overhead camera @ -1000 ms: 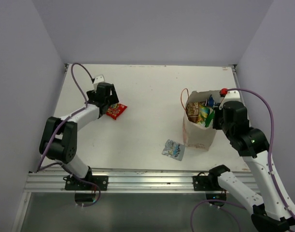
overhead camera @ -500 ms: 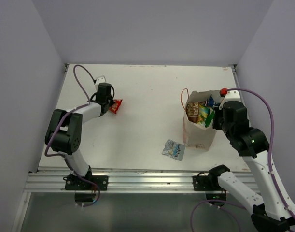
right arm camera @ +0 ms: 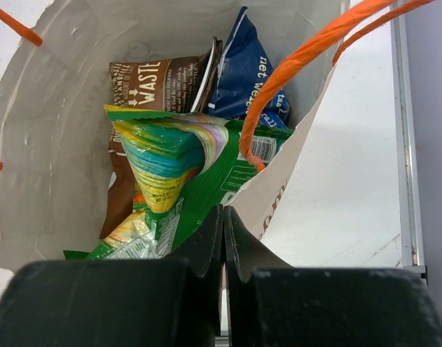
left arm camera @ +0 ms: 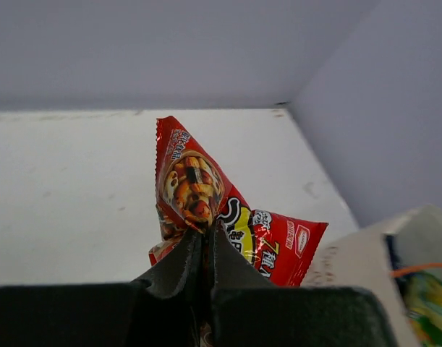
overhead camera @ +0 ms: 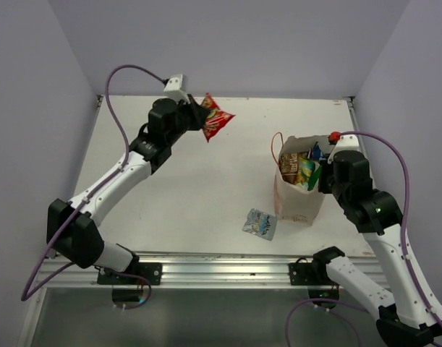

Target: Place the snacks into the paper bag

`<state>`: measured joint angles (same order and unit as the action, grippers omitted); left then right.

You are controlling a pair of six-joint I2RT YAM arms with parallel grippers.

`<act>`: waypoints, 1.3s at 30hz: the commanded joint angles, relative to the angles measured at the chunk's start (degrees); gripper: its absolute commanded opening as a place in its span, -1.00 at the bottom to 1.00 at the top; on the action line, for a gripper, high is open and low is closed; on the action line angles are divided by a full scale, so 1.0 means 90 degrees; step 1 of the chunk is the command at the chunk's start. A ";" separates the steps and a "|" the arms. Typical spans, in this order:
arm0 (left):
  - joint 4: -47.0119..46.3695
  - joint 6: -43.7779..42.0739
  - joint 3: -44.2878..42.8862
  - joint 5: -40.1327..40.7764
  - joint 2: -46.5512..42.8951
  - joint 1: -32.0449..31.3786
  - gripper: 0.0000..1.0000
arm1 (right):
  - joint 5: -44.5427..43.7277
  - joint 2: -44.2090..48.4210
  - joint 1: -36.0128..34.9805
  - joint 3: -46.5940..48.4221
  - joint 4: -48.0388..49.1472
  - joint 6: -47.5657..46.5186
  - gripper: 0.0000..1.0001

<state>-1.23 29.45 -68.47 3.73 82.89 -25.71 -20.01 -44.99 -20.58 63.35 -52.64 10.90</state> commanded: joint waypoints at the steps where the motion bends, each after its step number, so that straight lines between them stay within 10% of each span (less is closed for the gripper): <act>1: -0.0701 0.0155 -0.0975 -0.1465 -0.0139 -0.1006 -1.00 | 0.0055 -0.0001 -0.0018 -0.0018 0.0205 -0.0058 -1.00; 14: -0.1299 -0.0079 -0.2879 -0.2387 0.1804 -0.3148 -1.00 | 0.0085 0.0038 -0.0028 0.0002 0.0195 -0.0058 -1.00; 39: 0.3730 -0.1651 -0.5752 0.0464 0.4657 -0.3793 -1.00 | 0.0065 0.0087 -0.0018 -0.0018 0.0195 -0.0049 -1.00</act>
<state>20.01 19.46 -119.37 0.99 123.44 -58.22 -21.04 -43.90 -20.58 62.83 -52.49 10.68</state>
